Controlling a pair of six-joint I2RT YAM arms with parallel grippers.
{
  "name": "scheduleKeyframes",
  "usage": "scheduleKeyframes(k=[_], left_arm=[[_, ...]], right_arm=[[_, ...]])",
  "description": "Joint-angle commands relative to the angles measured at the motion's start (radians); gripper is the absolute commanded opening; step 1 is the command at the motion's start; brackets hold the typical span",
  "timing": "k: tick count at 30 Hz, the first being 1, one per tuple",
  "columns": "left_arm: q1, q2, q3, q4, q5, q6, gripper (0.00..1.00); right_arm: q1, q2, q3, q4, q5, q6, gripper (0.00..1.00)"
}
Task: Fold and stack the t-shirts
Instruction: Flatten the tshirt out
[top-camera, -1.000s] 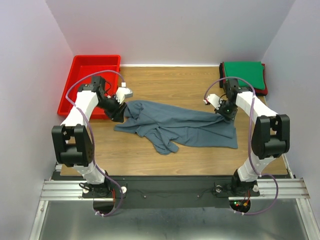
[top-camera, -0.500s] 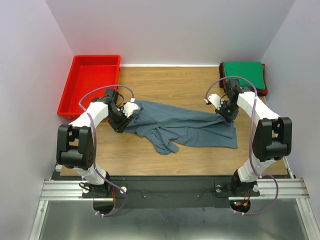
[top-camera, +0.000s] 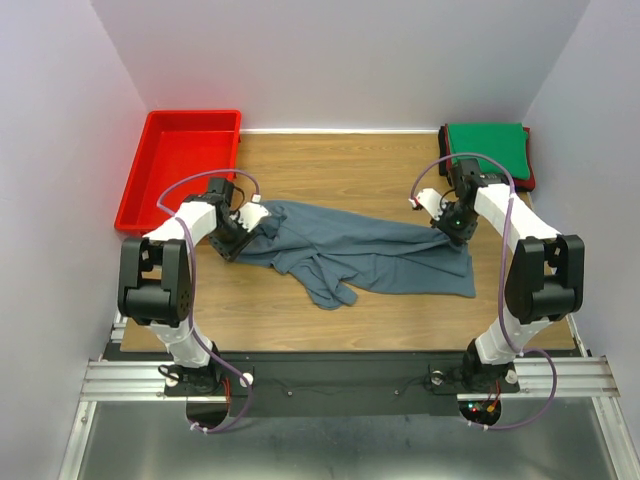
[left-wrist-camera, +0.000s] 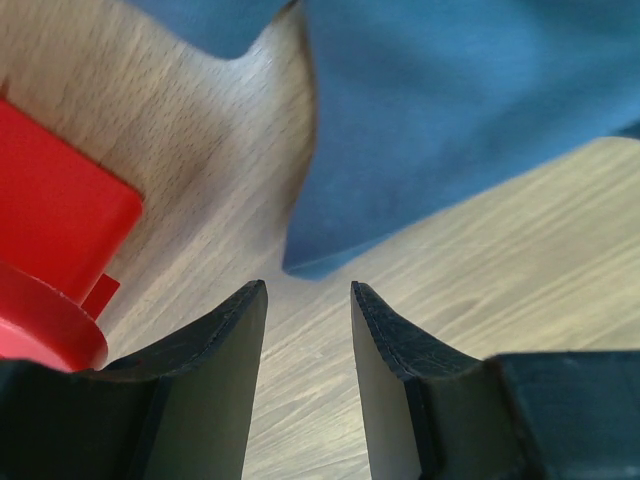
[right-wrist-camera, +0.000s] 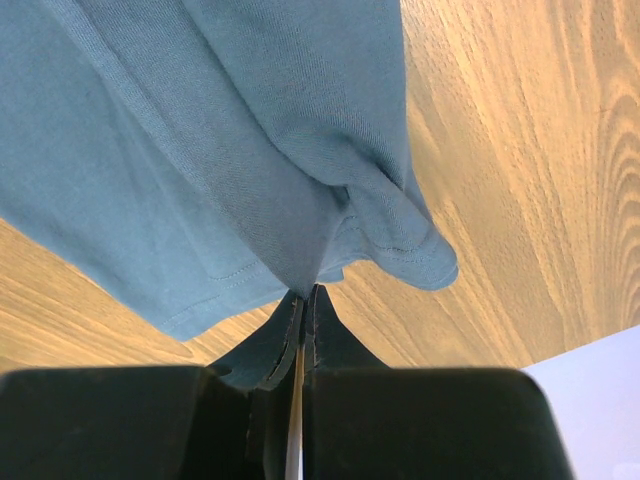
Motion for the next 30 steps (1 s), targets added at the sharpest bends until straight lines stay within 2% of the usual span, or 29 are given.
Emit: scheduleKeyframes(k=[1,10,11,12,16,19,24,30], left_arm=[[0.006,0.029,0.028,0.004,-0.008,-0.016,0.51],[0.006,0.053,0.008,0.005,0.088,-0.03,0.48],[0.006,0.055,0.008,0.007,0.104,-0.035,0.38],[0.007,0.055,0.012,0.001,0.12,-0.044,0.24],[0.023,0.011,0.058,-0.036,0.183,-0.058,0.0],[0.044,-0.04,0.133,-0.128,0.249,-0.059,0.0],[0.087,-0.113,0.36,-0.254,0.386,-0.088,0.0],[0.095,-0.166,0.537,-0.185,0.467,-0.208,0.0]], right_arm=[[-0.012,-0.03,0.005,-0.019,-0.005,-0.009,0.01],[-0.019,-0.027,-0.001,-0.018,-0.004,-0.018,0.01],[-0.019,-0.028,-0.003,-0.019,-0.004,-0.018,0.01],[-0.024,-0.031,-0.005,-0.019,-0.004,-0.018,0.01],[-0.038,-0.051,0.009,-0.021,-0.007,-0.008,0.01],[-0.064,-0.065,0.046,-0.021,-0.016,0.003,0.01],[-0.117,-0.099,0.117,-0.021,-0.04,0.011,0.01],[-0.151,-0.082,0.262,-0.016,-0.059,0.052,0.01]])
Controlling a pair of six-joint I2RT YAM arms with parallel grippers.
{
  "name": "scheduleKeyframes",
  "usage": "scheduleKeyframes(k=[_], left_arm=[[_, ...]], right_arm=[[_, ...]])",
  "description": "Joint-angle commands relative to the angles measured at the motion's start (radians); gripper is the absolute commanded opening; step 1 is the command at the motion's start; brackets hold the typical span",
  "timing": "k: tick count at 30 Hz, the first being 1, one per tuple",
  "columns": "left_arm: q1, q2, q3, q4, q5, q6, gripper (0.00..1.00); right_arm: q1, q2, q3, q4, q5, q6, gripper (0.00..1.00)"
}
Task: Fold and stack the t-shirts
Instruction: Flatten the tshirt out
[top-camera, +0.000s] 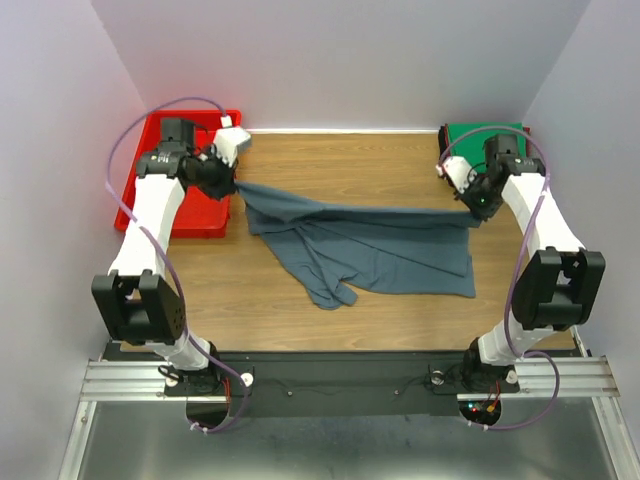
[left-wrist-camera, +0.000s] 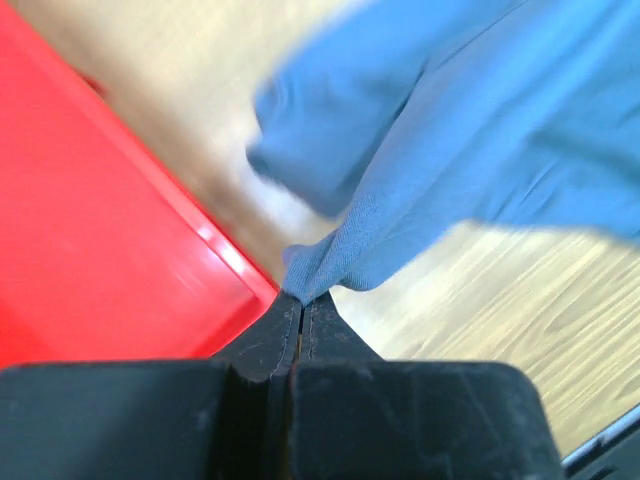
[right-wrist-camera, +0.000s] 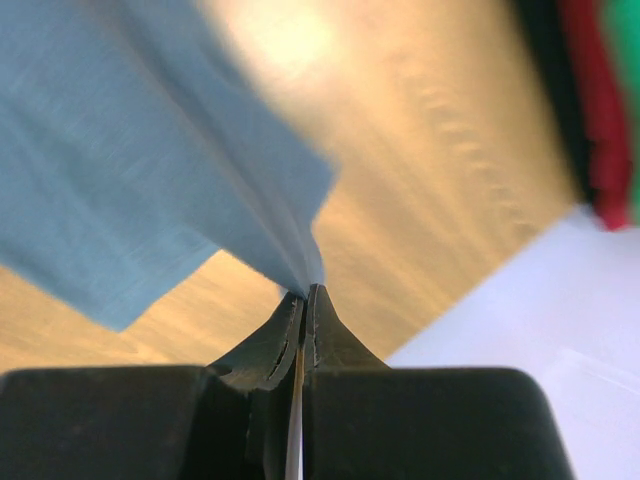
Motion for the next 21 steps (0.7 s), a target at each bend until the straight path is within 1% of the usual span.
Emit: scheduleKeyframes(k=[1,4,5,6,7,8,11,13,17,21], left_arm=[[0.0,-0.062,0.118,0.022,0.098,-0.128,0.0],[0.0,-0.077,0.181,0.101,0.09,-0.226,0.0],[0.0,-0.08,0.231,0.114,0.083,-0.248,0.0],[0.0,-0.085,0.255,0.142,0.074,-0.266,0.0],[0.0,-0.086,0.278,0.159,0.066,-0.3,0.0],[0.0,-0.089,0.319,0.182,0.048,-0.313,0.0],[0.0,-0.105,0.376,0.226,-0.001,-0.354,0.0],[0.0,-0.129,0.39,0.269,-0.037,-0.368,0.0],[0.0,-0.183,0.391,0.329,-0.087,-0.383,0.0],[0.0,-0.259,0.398,0.374,-0.124,-0.395,0.0]], right_arm=[[-0.026,-0.008,0.149,0.014,-0.026,0.063,0.01],[-0.041,0.032,0.292,0.016,-0.031,0.091,0.01],[-0.041,0.038,0.324,0.016,-0.031,0.102,0.0],[-0.041,0.046,0.393,0.016,-0.031,0.108,0.01],[-0.041,0.052,0.422,0.016,-0.031,0.114,0.01],[-0.041,0.061,0.455,0.016,-0.031,0.123,0.01],[-0.043,0.066,0.557,0.018,-0.017,0.134,0.01],[-0.041,0.064,0.628,0.024,-0.016,0.149,0.01],[-0.041,0.041,0.708,0.033,-0.025,0.171,0.01],[-0.041,-0.011,0.742,0.044,-0.011,0.174,0.0]])
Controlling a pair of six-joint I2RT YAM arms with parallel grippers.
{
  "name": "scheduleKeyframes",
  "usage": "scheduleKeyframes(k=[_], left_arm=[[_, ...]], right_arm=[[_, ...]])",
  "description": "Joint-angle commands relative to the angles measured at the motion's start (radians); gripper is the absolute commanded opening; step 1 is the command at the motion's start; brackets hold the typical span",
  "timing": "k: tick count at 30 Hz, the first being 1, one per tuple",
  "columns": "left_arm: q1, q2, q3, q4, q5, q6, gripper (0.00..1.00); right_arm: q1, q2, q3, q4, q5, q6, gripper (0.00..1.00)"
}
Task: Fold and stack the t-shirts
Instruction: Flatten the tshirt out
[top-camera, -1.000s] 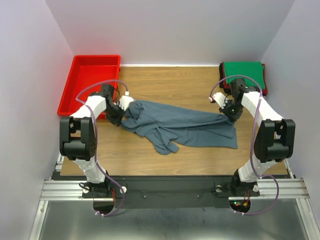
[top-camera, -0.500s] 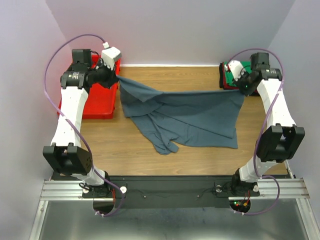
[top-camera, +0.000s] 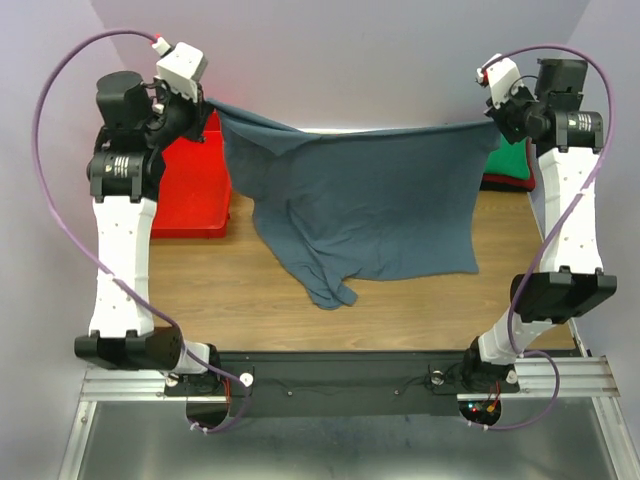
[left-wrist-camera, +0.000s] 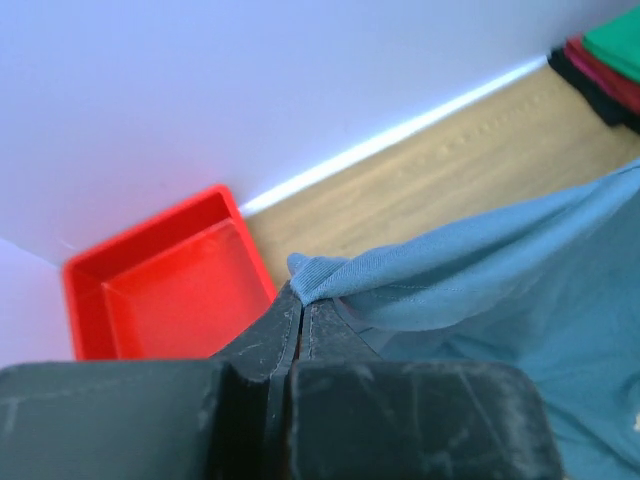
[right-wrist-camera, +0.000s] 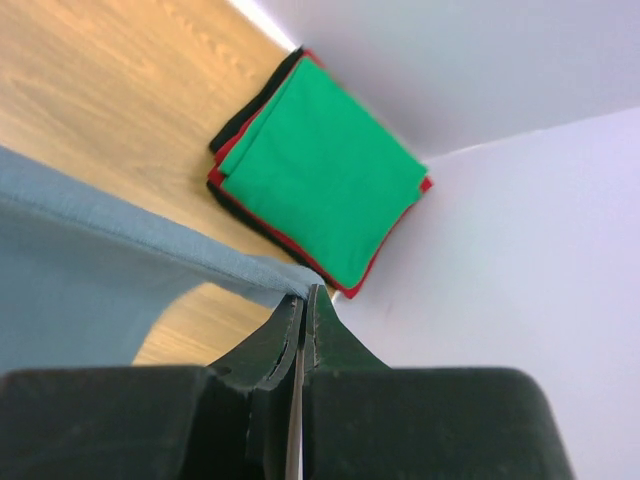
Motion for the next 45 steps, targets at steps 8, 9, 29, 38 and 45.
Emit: scheduleKeyframes(k=[8,9,29,38,45], left_arm=[[0.004,-0.311,0.046,0.155,-0.106,-0.073,0.0],[0.004,-0.36,0.046,0.156,-0.111,-0.073,0.0],[0.004,-0.707,0.334,-0.002,-0.16,-0.079,0.0],[0.004,-0.809,0.056,-0.053,-0.08,-0.049,0.0],[0.004,-0.948,-0.565,0.01,0.038,-0.046,0.0]], right_arm=[[-0.008,-0.325,0.021,0.089,0.0,0.045,0.01],[-0.008,-0.355,0.011,0.1,-0.003,0.047,0.0],[-0.007,-0.853,0.093,0.252,0.131,-0.01,0.01],[-0.001,-0.965,-0.2,0.25,0.109,-0.061,0.01],[-0.001,-1.114,-0.7,0.241,-0.006,-0.107,0.01]])
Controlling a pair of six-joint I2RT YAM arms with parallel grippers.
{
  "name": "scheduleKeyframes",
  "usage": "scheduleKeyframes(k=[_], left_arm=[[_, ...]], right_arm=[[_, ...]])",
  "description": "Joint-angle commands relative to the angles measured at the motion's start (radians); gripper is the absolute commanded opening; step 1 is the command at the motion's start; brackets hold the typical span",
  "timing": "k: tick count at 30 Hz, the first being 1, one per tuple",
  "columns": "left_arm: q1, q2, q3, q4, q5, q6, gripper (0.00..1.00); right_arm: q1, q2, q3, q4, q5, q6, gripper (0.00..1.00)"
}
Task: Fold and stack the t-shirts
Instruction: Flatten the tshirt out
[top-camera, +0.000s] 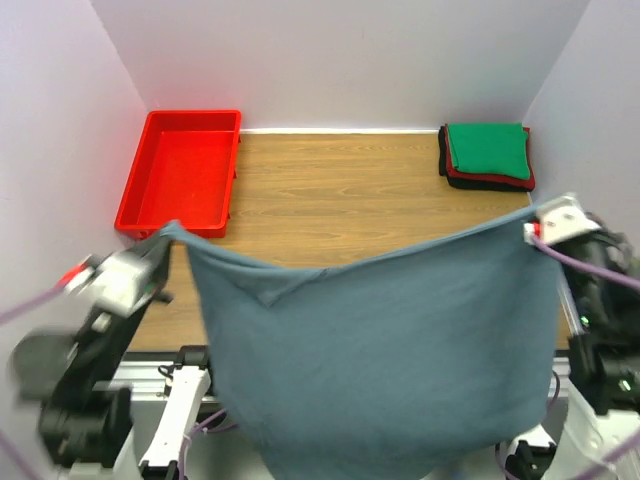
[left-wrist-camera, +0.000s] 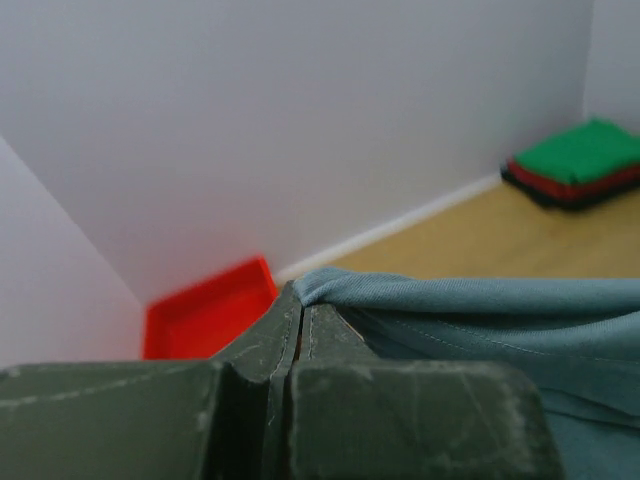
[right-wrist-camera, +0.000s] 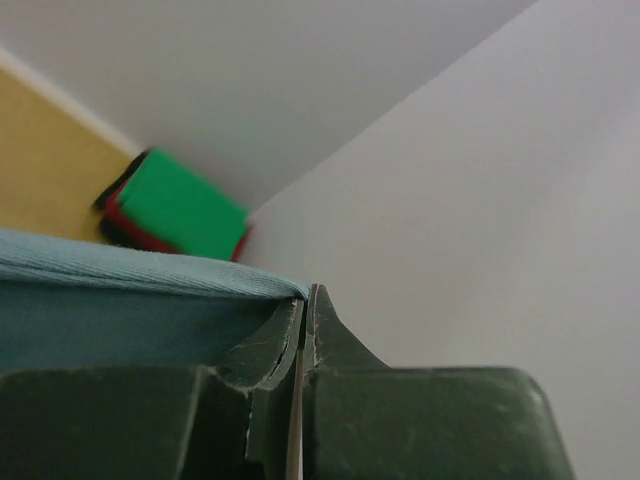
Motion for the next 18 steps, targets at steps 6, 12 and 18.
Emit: scheduleKeyframes(k=[6,12,18], left_arm=[[0.002,0.008,-0.488,0.2,0.045,-0.003,0.0],[0.0,0.189,-0.656,0.385,0.003,0.003,0.0],[-0.03,0.557,-0.589,0.54,-0.041,0.016,0.0]], right_arm=[[-0.001,-0.005,-0.447,0.035,-0.159,-0.045,0.01],[-0.001,0.202,-0.653,0.198,-0.233,-0.082,0.01],[-0.001,0.596,-0.6,0.35,-0.232,-0.087,0.01]])
